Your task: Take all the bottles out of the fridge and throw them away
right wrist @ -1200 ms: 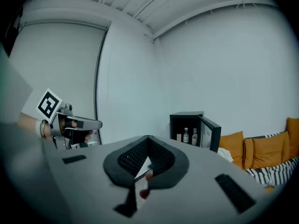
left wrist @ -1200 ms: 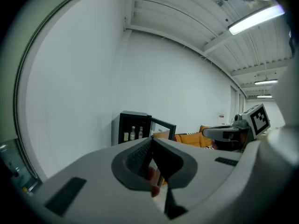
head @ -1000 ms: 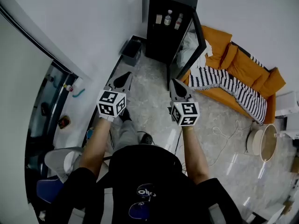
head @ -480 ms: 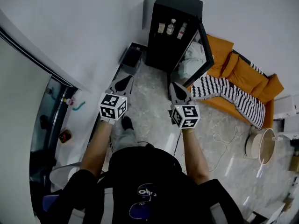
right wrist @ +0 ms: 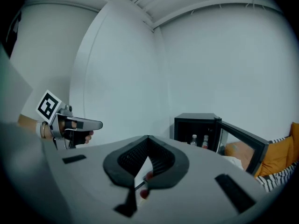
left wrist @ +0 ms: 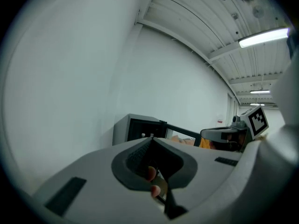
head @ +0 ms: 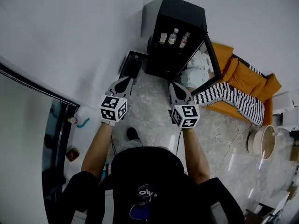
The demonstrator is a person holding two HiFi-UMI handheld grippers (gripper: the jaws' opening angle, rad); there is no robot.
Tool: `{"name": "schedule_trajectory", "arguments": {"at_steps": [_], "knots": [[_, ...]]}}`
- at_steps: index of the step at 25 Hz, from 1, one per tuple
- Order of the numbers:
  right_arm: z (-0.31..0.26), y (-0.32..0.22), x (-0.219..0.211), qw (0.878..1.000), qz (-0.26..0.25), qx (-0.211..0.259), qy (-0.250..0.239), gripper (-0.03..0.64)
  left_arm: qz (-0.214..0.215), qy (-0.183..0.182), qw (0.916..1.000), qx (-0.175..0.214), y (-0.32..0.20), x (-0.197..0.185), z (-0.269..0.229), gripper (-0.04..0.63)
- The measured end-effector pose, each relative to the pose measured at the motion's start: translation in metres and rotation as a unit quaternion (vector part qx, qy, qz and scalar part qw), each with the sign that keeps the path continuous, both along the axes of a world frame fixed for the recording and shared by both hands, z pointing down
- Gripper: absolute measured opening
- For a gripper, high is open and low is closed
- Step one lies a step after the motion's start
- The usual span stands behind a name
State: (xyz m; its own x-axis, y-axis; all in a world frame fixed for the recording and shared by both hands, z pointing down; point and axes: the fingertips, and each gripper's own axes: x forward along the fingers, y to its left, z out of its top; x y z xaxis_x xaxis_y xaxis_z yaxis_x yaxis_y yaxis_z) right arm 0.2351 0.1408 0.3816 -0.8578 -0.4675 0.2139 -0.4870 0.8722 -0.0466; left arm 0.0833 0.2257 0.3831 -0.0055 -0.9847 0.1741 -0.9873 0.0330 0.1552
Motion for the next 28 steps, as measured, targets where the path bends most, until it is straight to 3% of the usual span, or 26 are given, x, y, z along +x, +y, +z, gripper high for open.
{"name": "schedule_trajectory", "arguments": {"at_steps": [14,28], "knots": [[0.011,-0.015,-0.041,0.999,0.031,0.006,0.022,0.0,0.025,0.023,0.9994,0.005,-0.022,-0.049,0.017,0.0],[0.019,-0.104,-0.056,0.997,0.083,0.0,-0.004,0.0,0.08,-0.006,0.9968,0.001,-0.122,-0.066,0.009,0.0]]}}
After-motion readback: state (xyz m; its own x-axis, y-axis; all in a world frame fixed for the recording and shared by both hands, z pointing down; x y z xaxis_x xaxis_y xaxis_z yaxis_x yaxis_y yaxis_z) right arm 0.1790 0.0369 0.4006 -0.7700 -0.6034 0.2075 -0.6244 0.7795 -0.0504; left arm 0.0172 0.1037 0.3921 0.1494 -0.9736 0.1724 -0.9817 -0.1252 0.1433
